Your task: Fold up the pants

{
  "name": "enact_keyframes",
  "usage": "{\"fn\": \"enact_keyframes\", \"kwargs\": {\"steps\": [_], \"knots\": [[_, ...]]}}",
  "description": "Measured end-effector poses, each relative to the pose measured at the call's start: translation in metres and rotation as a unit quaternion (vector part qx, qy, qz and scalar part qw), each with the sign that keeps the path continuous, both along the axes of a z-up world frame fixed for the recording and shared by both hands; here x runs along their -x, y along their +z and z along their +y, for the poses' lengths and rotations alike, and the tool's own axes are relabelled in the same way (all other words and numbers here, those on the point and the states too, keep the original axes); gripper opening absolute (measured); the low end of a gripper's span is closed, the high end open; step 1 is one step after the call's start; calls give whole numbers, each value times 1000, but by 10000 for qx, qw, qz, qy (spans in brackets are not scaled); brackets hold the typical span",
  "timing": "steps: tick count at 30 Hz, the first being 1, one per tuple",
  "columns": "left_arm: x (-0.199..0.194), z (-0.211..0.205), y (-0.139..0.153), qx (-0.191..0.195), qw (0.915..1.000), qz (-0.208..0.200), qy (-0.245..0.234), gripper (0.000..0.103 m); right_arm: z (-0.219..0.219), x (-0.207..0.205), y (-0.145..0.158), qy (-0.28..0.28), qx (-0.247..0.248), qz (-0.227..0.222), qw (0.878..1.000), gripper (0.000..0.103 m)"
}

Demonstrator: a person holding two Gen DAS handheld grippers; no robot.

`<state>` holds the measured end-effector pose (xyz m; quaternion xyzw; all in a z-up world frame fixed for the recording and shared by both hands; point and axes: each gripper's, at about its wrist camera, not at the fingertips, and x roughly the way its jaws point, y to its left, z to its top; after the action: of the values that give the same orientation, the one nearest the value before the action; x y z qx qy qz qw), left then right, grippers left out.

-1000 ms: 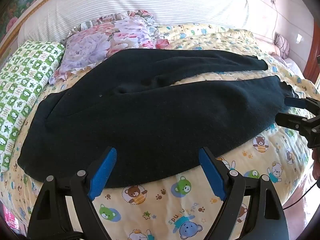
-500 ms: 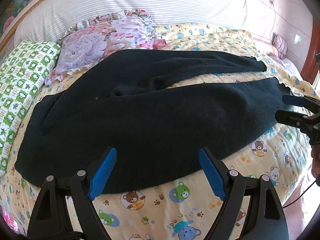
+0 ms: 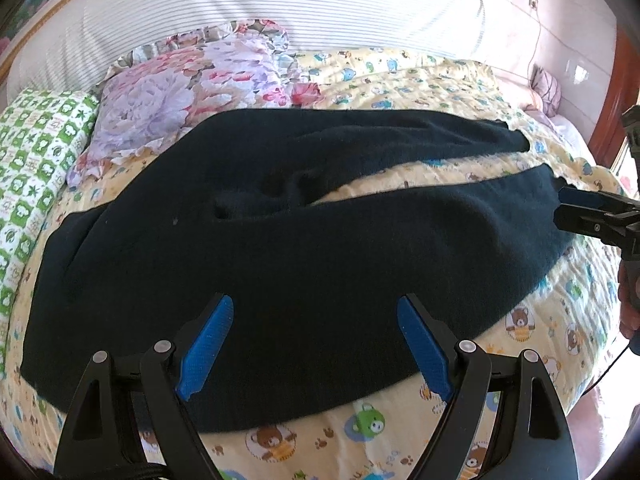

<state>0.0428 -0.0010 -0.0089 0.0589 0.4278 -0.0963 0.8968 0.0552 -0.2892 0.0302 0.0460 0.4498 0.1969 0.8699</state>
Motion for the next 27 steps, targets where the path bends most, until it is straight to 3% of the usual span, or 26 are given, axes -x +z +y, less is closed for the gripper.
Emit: {"fn": "enact_keyframes", "kwargs": {"steps": [10, 15, 18, 20, 27], "knots": [[-47, 4, 16, -37, 9992, -40, -389, 85, -30, -40, 5, -272, -286, 248, 9989, 103], [-91, 0, 26, -130, 9982, -35, -589, 85, -55, -70, 13, -452, -428, 55, 9980, 100], [-112, -4, 29, -244, 9973, -62, -691, 85, -68, -94, 13, -545, -407, 183, 9975, 96], [-128, -7, 32, -317, 9960, -49, -837, 85, -77, -108, 12, -616, -426, 283, 9968, 83], [-184, -17, 32, -435, 9908, 178, -1271, 85, -115, -164, 3, -888, -549, 602, 9927, 65]]}}
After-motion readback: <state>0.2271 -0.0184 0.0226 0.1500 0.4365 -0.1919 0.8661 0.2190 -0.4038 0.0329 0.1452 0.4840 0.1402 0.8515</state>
